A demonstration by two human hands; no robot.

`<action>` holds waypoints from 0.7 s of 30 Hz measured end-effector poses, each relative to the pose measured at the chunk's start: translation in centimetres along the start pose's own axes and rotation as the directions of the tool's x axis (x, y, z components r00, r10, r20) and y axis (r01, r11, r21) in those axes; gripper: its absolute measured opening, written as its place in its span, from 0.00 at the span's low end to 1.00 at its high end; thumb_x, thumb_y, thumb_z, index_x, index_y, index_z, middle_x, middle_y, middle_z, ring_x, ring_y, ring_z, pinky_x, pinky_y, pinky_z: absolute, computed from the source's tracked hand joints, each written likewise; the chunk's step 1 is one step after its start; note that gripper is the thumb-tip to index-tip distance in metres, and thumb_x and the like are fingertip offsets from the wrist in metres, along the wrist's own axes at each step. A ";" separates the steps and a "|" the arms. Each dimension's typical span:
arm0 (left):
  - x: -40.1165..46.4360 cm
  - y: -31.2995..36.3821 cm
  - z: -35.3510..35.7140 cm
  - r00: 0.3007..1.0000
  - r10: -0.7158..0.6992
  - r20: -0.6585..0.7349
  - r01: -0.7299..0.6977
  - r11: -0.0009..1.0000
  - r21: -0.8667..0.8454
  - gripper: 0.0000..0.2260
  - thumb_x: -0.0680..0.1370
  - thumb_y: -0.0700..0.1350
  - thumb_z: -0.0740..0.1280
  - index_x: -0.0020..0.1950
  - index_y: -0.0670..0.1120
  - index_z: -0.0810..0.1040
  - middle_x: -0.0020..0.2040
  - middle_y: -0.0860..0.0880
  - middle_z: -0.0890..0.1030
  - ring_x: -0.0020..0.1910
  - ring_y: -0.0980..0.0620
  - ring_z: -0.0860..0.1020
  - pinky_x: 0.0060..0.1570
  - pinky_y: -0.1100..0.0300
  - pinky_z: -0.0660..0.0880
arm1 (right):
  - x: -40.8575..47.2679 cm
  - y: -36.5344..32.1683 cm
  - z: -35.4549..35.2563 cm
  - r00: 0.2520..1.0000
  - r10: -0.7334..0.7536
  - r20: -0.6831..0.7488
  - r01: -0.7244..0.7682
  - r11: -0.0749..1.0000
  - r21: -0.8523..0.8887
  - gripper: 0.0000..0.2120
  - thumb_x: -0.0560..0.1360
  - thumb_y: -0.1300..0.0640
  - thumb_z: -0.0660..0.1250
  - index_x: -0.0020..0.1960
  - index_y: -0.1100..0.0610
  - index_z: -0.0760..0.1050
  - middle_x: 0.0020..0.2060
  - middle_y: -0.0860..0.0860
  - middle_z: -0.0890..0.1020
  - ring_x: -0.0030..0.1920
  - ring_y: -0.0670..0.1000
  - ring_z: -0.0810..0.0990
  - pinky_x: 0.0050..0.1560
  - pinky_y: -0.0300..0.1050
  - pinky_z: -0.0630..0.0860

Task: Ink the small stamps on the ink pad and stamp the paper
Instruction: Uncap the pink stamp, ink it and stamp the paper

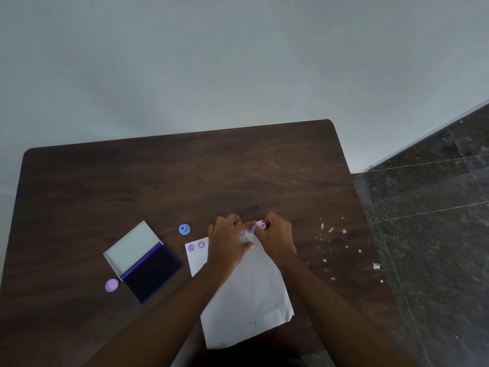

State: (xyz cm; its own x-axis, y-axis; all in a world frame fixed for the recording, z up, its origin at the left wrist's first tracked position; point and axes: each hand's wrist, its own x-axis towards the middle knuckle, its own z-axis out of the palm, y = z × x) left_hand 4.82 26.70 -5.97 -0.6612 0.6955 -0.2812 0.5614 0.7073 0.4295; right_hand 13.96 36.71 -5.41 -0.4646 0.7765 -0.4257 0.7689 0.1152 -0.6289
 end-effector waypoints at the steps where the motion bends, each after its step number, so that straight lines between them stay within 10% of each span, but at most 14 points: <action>1: 0.0 -0.1 0.0 1.000 0.014 -0.008 -0.014 1.000 0.004 0.26 0.66 0.61 0.75 0.58 0.49 0.77 0.56 0.49 0.80 0.53 0.51 0.75 0.54 0.60 0.67 | -0.1 0.0 -0.1 1.000 0.009 -0.005 -0.009 1.000 0.022 0.09 0.74 0.50 0.69 0.41 0.55 0.76 0.39 0.49 0.82 0.37 0.48 0.79 0.32 0.32 0.72; 5: -0.4 -0.1 -0.1 0.997 0.074 0.024 -0.075 0.996 0.038 0.26 0.70 0.61 0.72 0.64 0.53 0.75 0.59 0.51 0.77 0.55 0.51 0.72 0.56 0.60 0.67 | -0.9 1.2 -1.4 0.966 0.172 -0.195 -0.104 0.943 0.317 0.08 0.70 0.50 0.72 0.34 0.51 0.78 0.29 0.45 0.82 0.31 0.44 0.80 0.28 0.35 0.74; 10: -0.5 0.0 -0.2 0.995 0.092 0.043 -0.094 0.993 0.065 0.26 0.71 0.61 0.70 0.68 0.57 0.72 0.60 0.52 0.75 0.57 0.51 0.71 0.57 0.60 0.67 | -1.7 1.7 -2.0 0.965 0.256 -0.061 -0.155 0.741 0.653 0.07 0.67 0.53 0.77 0.38 0.56 0.83 0.29 0.54 0.83 0.27 0.49 0.75 0.32 0.44 0.76; 21: -2.5 -1.1 -1.8 0.993 -0.018 -0.120 -0.002 0.987 -0.162 0.21 0.71 0.58 0.72 0.61 0.52 0.78 0.56 0.51 0.81 0.51 0.52 0.76 0.53 0.60 0.67 | -2.5 -0.5 -1.0 0.969 0.239 0.056 -0.190 0.586 0.787 0.04 0.74 0.60 0.71 0.45 0.57 0.85 0.39 0.57 0.86 0.38 0.58 0.84 0.39 0.46 0.82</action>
State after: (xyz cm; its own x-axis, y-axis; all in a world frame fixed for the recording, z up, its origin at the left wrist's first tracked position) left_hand 4.98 23.98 -4.21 -0.7258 0.6629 -0.1838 0.4748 0.6761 0.5635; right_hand 15.18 35.35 -3.42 -0.2916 0.7454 -0.5995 0.1931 -0.5679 -0.8001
